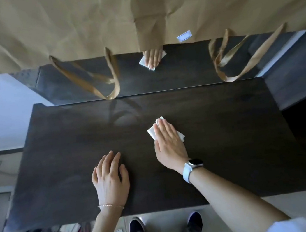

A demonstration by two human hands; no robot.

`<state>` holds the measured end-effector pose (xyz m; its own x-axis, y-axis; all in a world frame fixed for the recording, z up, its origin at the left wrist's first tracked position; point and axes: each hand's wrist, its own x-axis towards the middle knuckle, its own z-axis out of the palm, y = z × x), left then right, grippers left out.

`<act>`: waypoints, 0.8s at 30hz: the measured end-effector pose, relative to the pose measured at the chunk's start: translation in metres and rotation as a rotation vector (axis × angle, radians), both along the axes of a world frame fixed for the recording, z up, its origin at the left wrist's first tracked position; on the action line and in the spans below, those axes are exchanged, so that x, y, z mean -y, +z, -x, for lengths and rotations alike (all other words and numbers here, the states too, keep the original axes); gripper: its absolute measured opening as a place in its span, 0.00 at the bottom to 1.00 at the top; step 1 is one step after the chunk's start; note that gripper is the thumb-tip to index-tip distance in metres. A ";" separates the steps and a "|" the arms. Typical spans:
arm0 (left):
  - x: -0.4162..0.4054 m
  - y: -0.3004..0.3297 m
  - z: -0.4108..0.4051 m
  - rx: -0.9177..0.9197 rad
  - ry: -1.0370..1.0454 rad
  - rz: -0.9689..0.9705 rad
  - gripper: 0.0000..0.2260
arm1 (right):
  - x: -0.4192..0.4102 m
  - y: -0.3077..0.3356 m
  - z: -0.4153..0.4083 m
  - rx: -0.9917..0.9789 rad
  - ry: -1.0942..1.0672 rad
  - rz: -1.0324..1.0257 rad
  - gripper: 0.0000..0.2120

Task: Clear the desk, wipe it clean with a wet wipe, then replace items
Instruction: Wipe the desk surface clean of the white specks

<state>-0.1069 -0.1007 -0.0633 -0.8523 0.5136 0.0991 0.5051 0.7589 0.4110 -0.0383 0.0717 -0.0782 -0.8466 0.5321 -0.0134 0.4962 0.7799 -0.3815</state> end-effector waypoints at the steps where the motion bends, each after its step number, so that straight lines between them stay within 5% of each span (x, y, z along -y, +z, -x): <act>1: 0.020 -0.002 0.006 0.011 0.051 0.006 0.20 | 0.023 0.001 0.005 -0.019 0.024 0.015 0.24; 7: 0.118 0.005 0.042 0.050 0.292 -0.013 0.23 | 0.161 -0.001 0.038 0.008 0.224 0.047 0.25; 14: 0.212 -0.006 0.086 0.125 0.413 0.133 0.25 | 0.187 -0.001 0.081 0.032 -0.139 0.001 0.27; 24: 0.272 -0.010 0.103 0.167 0.244 0.011 0.23 | 0.312 0.002 0.127 -0.006 0.641 0.150 0.28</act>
<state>-0.2100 -0.3724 -0.0729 -0.9547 0.2919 -0.0574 0.2334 0.8546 0.4638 -0.1656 -0.2405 -0.0762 -0.9955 -0.0845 -0.0426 -0.0510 0.8585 -0.5103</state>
